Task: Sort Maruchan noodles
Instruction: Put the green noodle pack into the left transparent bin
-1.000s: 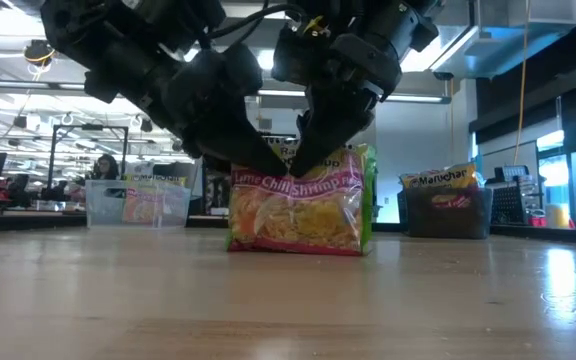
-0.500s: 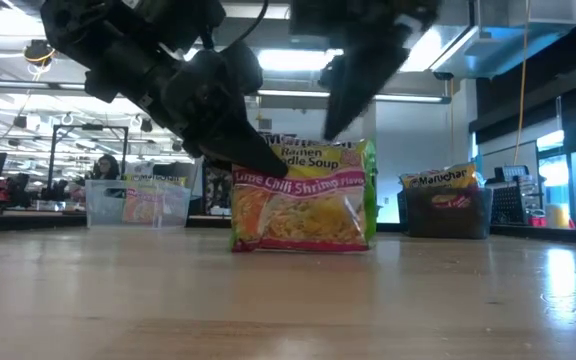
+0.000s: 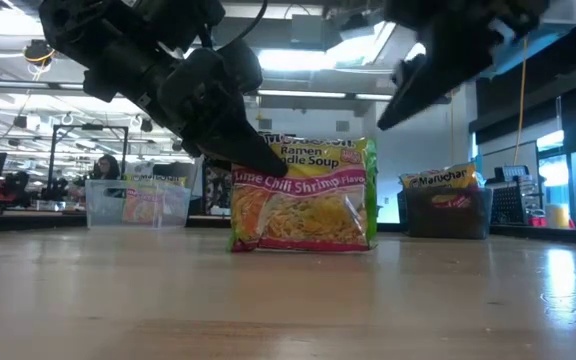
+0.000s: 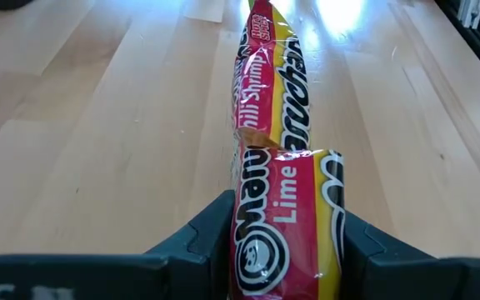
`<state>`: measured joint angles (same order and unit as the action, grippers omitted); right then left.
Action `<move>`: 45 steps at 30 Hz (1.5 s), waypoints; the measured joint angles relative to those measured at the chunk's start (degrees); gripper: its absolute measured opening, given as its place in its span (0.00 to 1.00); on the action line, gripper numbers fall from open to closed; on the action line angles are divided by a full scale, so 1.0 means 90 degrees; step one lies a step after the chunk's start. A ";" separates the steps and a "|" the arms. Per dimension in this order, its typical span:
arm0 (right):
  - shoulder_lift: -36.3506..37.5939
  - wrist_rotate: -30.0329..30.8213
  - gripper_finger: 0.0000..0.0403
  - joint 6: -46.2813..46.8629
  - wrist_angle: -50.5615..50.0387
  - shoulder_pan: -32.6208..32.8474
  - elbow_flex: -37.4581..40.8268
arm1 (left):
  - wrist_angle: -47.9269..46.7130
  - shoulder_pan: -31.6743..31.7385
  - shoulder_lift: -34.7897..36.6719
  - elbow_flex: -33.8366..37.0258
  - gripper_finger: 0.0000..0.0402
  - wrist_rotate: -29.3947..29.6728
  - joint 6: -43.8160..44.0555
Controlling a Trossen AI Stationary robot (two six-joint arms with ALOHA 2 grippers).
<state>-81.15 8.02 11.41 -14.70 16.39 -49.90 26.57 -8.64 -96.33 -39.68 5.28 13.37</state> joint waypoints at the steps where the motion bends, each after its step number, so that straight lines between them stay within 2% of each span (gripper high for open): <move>1: 0.0184 0.0005 0.45 0.0121 0.0645 0.0007 0.0436 | 0.0002 0.0000 0.0000 0.0000 0.30 -0.0002 -0.0002; 4: 0.0481 -0.0021 0.45 0.0713 0.2129 0.0021 0.1481 | 0.0007 0.0000 0.0000 0.0000 0.30 -0.0004 -0.0002; 7: 0.0504 -0.0084 0.45 0.1191 0.2973 0.0011 0.2024 | 0.0008 0.0000 0.0000 0.0000 0.30 0.0003 -0.0002; 10: 0.0427 -0.0064 0.45 0.1375 0.3191 0.0011 0.2163 | 0.0012 0.0000 0.0000 0.0000 0.30 0.0062 -0.0002; 14: 0.0232 0.0802 0.45 0.1616 0.3201 0.0016 0.2168 | 0.0015 0.0000 0.0000 0.0000 0.30 0.0136 -0.0002; 16: 0.0070 0.0938 0.47 0.1719 0.3196 0.0006 0.2168 | 0.0012 0.0000 0.0001 0.0000 0.30 0.0137 -0.0002; 19: -0.0232 0.0922 0.53 0.1816 0.3323 0.0010 0.2168 | 0.0012 0.0000 0.0002 0.0000 0.30 0.0136 -0.0003; 23: -0.0744 0.0942 0.66 0.1978 0.3929 0.0016 0.2168 | 0.0012 0.0000 0.0002 0.0000 0.30 0.0139 -0.0007; 26: -0.1166 0.0587 0.75 0.1672 0.4696 0.0014 0.2168 | 0.0012 0.0000 0.0002 0.0000 0.30 0.0139 -0.0007; 32: -0.2055 0.0658 0.82 0.1313 0.6211 0.0009 0.2115 | 0.0032 0.0000 0.0002 0.0000 0.30 0.0140 -0.0010; 35: -0.2399 0.1007 0.82 0.1202 0.6330 0.0009 0.1941 | 0.0138 0.0000 0.0002 0.0000 0.30 0.0141 -0.0013; 39: -0.2745 0.1048 0.78 0.0965 0.6360 0.0009 0.1603 | 0.0262 0.0000 0.0005 0.0000 0.30 0.0156 -0.0053; 42: -0.2894 0.1054 0.71 0.0677 0.6326 0.0009 0.1386 | 0.0338 0.0000 0.0005 0.0000 0.30 0.0165 -0.0053; 45: -0.2976 0.1051 0.60 0.0425 0.6311 0.0009 0.1242 | 0.0331 -0.0007 0.0006 -0.0002 0.30 0.0149 -0.0056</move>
<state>-107.94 17.48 15.24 42.10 16.47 -38.73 29.54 -8.71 -96.28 -39.70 6.61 12.86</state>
